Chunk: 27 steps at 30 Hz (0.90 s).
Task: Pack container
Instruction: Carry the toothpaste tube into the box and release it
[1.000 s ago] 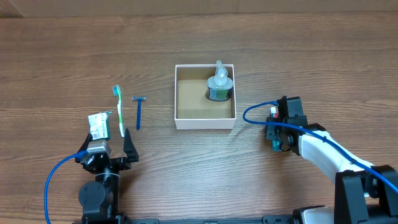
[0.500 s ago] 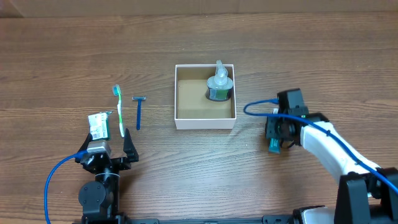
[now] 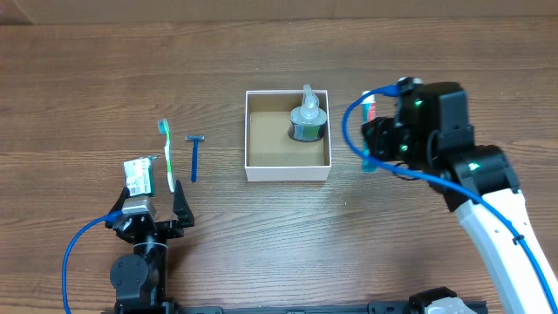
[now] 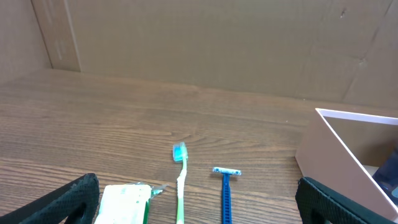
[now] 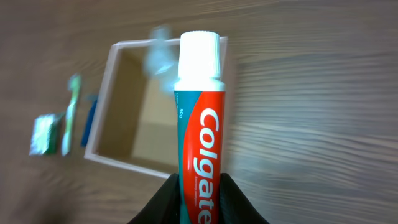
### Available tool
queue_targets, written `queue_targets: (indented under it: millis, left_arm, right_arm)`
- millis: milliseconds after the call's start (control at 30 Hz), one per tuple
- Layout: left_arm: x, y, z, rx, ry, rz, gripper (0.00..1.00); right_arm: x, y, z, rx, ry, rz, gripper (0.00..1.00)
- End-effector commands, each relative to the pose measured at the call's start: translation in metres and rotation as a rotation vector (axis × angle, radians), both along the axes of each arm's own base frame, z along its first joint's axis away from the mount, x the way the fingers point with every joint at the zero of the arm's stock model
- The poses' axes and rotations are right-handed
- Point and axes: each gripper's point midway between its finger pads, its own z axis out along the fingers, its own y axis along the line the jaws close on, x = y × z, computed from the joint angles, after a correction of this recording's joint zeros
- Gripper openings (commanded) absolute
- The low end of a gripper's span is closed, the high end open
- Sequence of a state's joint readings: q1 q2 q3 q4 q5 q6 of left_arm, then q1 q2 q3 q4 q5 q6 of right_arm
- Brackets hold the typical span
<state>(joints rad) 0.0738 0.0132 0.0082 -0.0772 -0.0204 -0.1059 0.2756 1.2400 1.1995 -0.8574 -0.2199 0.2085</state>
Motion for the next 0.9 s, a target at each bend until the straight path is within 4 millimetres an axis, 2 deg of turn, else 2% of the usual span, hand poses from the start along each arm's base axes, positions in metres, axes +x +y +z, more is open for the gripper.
queue_targets:
  millis: [0,200,267,367,567,667,867]
  left_arm:
    - [0.0,0.0,0.001,-0.013,-0.009,0.004,1.0]
    - [0.0,0.0,0.001,-0.013,-0.009,0.004,1.0]
    - [0.0,0.0,0.001,-0.013,-0.009,0.004,1.0]
    - [0.0,0.0,0.001,-0.013,-0.009,0.004,1.0]
    - [0.0,0.0,0.001,-0.013,-0.009,0.004,1.0]
    - [0.0,0.0,0.001,-0.013,-0.009,0.004,1.0]
    - [0.0,0.0,0.001,-0.013,-0.009,0.004,1.0]
  right_arm:
    - [-0.015,0.05,0.027,0.024,-0.109,0.187,0.2]
    - [-0.026,0.103,0.035,-0.053,-0.245,0.335,0.21]
    - [-0.026,0.12,0.03,-0.06,-0.262,0.382,0.21]
    - [-0.018,0.139,0.009,-0.104,-0.262,0.442,0.22]
    - [0.02,0.144,-0.046,-0.3,-0.268,0.468,0.21]
    - [0.027,0.149,-0.055,-0.324,-0.284,0.485,0.21]
    - [0.044,0.142,-0.064,-0.448,-0.34,0.497,0.21]
